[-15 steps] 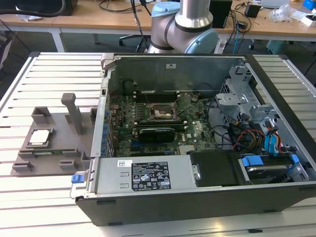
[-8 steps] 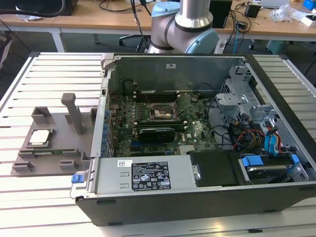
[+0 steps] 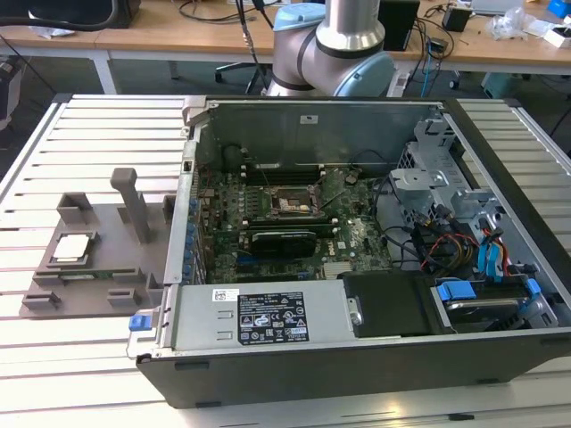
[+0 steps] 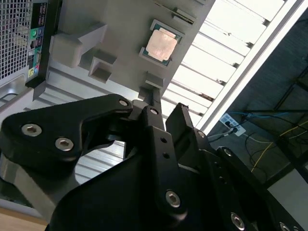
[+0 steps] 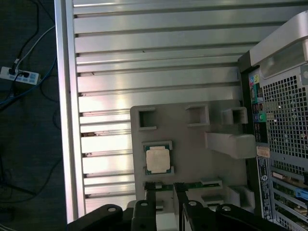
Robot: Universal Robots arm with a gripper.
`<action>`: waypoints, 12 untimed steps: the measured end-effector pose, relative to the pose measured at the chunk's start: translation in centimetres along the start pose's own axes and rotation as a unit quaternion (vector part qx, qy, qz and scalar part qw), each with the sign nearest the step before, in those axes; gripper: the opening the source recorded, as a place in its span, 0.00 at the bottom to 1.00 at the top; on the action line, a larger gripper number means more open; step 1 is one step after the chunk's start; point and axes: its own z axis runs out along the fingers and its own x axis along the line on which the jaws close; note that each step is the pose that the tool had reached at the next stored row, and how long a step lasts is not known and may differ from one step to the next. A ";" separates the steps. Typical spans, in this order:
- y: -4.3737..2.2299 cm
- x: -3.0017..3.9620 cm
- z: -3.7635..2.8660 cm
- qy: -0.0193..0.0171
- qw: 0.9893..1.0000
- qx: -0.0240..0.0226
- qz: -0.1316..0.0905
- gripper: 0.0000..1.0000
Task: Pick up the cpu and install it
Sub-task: 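Pick up the cpu and move it towards the insertion slot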
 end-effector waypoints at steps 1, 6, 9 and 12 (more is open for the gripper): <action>0.00 0.00 0.00 0.000 1.000 0.000 0.000 0.42; 0.00 0.01 0.00 0.000 1.000 0.000 0.000 0.61; 0.00 0.02 0.00 0.000 1.000 0.000 0.000 0.61; 0.00 0.02 0.06 0.000 1.000 0.000 0.000 0.61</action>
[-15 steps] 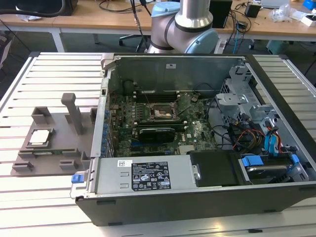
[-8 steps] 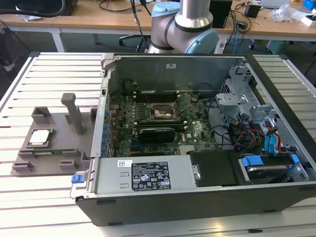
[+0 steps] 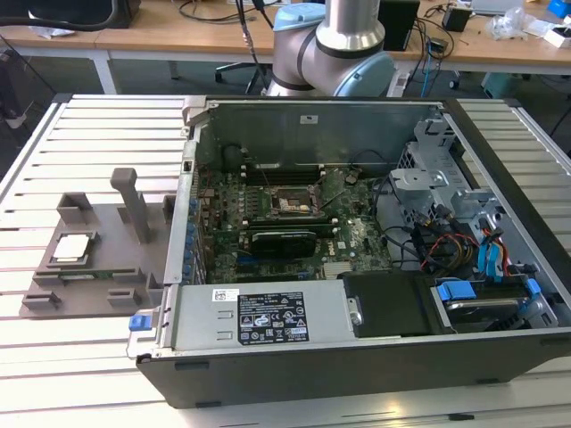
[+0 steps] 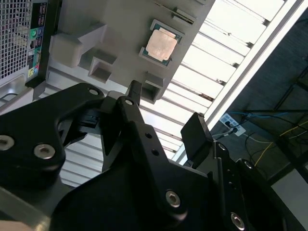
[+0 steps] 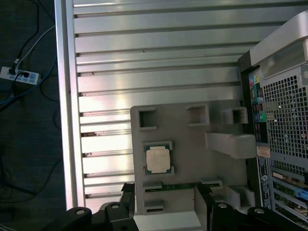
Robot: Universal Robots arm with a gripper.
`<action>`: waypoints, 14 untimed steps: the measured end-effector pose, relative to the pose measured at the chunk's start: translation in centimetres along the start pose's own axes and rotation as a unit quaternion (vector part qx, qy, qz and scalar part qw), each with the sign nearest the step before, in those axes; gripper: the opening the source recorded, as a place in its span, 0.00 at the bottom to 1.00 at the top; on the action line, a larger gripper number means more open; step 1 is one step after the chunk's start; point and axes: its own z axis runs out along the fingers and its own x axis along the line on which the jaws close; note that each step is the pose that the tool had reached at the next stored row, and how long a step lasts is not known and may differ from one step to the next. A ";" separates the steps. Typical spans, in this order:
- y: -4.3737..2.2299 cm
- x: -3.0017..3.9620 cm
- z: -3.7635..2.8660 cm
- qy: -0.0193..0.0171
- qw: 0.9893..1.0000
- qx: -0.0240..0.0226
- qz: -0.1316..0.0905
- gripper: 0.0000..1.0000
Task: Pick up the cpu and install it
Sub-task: 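Pick up the cpu and move it towards the insertion slot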
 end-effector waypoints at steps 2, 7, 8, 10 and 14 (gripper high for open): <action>-0.01 0.00 0.15 0.000 1.000 0.000 0.000 0.61; -0.02 0.01 0.54 0.000 1.000 0.000 0.000 0.61; -0.03 0.01 0.62 0.000 1.000 0.000 0.000 0.61; -0.03 0.01 0.68 0.000 1.000 0.000 0.000 0.61; -0.04 0.02 0.89 0.000 1.000 0.000 0.000 0.61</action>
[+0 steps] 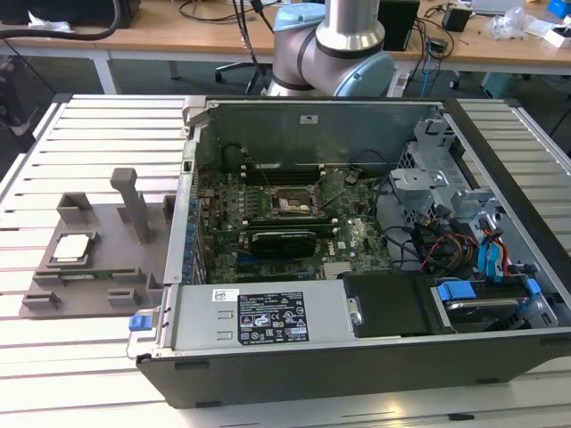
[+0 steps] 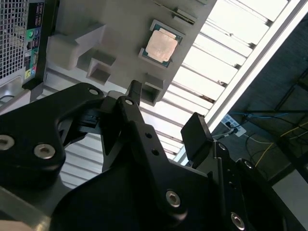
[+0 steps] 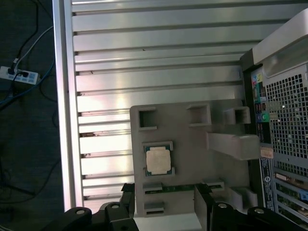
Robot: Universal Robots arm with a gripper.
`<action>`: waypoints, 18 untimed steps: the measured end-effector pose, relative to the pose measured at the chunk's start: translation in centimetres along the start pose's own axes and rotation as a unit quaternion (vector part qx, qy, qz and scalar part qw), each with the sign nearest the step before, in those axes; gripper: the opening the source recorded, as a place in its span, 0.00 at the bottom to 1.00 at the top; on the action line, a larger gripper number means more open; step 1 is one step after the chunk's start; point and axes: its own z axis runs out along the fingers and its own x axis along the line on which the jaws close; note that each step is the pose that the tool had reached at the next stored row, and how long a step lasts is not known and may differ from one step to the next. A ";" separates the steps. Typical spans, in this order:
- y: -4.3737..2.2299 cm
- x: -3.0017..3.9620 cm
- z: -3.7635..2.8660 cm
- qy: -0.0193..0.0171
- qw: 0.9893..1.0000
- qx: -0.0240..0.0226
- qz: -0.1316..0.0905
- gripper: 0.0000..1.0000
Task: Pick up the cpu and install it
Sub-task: 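Pick up the cpu and move it towards the insertion slot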
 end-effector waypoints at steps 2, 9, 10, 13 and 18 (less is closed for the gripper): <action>-0.01 0.00 0.12 0.000 1.000 0.000 0.000 0.61; -0.02 0.01 0.50 0.000 1.000 0.000 0.000 0.61; -0.03 0.01 0.54 0.000 1.000 0.000 0.000 0.61; -0.03 0.01 0.67 0.000 1.000 0.000 0.000 0.61; -0.05 0.03 1.16 0.000 1.000 0.000 0.000 0.61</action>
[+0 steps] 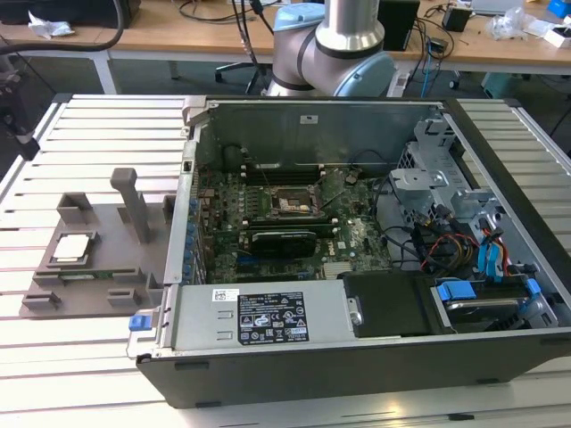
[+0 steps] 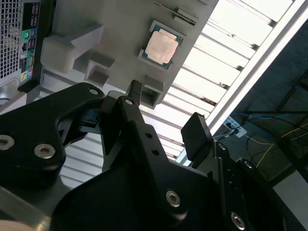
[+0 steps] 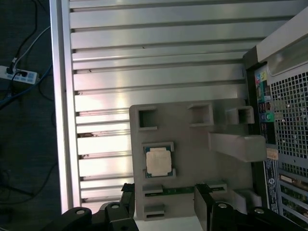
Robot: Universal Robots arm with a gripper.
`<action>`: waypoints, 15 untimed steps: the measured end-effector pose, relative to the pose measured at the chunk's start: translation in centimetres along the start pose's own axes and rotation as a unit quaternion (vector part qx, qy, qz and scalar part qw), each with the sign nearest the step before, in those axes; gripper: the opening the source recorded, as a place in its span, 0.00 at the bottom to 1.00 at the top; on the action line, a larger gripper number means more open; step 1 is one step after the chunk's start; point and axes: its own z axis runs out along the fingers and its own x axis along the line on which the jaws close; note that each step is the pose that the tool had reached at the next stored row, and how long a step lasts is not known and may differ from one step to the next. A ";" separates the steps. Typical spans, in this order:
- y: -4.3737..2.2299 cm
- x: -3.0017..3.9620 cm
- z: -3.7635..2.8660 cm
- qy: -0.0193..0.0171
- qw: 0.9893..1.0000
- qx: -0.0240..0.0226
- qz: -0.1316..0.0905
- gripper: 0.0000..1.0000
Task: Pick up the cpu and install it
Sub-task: 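Pick up the cpu and move it towards the insertion slot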
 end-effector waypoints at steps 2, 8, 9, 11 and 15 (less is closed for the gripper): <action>-0.01 0.00 0.12 0.000 1.000 0.000 0.000 0.61; -0.02 0.01 0.47 0.000 1.000 0.000 0.000 0.61; -0.02 0.01 0.52 0.000 1.000 0.000 0.000 0.61; -0.03 0.01 0.63 0.000 1.000 0.000 0.000 0.61; -0.04 0.02 0.92 0.000 1.000 0.000 0.000 0.61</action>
